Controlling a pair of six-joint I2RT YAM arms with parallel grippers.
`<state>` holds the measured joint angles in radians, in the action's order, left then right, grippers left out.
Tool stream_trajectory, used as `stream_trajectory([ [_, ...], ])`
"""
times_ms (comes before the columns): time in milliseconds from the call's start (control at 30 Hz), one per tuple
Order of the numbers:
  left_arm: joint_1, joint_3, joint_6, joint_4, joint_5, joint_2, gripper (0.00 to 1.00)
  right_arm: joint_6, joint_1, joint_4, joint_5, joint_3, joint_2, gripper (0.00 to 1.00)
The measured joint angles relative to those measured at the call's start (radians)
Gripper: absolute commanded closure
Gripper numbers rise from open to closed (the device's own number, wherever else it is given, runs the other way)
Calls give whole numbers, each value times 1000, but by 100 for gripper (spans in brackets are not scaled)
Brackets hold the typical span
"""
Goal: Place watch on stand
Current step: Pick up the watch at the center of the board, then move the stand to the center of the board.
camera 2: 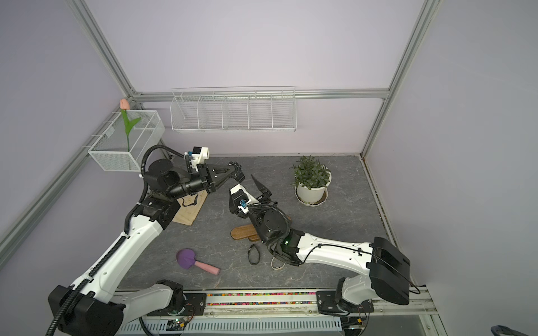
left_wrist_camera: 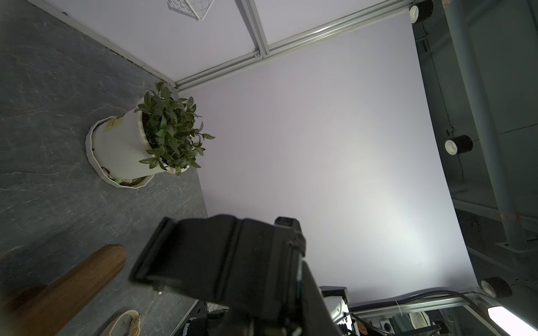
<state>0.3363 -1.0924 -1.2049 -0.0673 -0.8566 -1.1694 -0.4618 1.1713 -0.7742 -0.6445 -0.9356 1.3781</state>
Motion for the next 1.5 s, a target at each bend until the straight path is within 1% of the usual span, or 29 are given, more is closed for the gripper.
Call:
stream_trajectory([
  [133,-81,3,33,60,-26,10,100,134,-13,169,73,11,-132,7],
  [200,-129,6,64,107,-48,22,99,214,-33,257,114,27,-208,9],
  [267,-169,11,114,172,-67,38,94,298,-65,338,150,55,-286,15],
  [333,-191,13,183,258,-82,55,93,388,-111,444,176,74,-352,17],
  [400,-193,15,244,334,-96,67,94,467,-163,544,198,75,-388,20],
  [467,-193,22,303,407,-114,75,98,535,-219,640,227,71,-400,23],
  [500,-193,29,331,442,-122,78,100,563,-245,693,245,64,-399,25],
  [600,-193,59,407,544,-136,82,100,630,-315,851,301,27,-368,35],
  [700,-193,100,467,631,-137,91,100,671,-362,974,365,-7,-323,47],
  [733,-193,117,483,658,-136,98,100,682,-373,1005,385,-13,-310,53],
  [833,-193,164,514,711,-134,142,100,714,-385,1080,434,-14,-281,73],
  [1067,-193,237,560,774,-105,258,100,764,-385,1169,521,-11,-255,93],
  [1300,-193,291,580,787,-72,277,100,806,-378,1184,600,32,-227,93],
  [1500,-193,378,591,727,-54,293,100,841,-335,1183,648,105,-169,93],
])
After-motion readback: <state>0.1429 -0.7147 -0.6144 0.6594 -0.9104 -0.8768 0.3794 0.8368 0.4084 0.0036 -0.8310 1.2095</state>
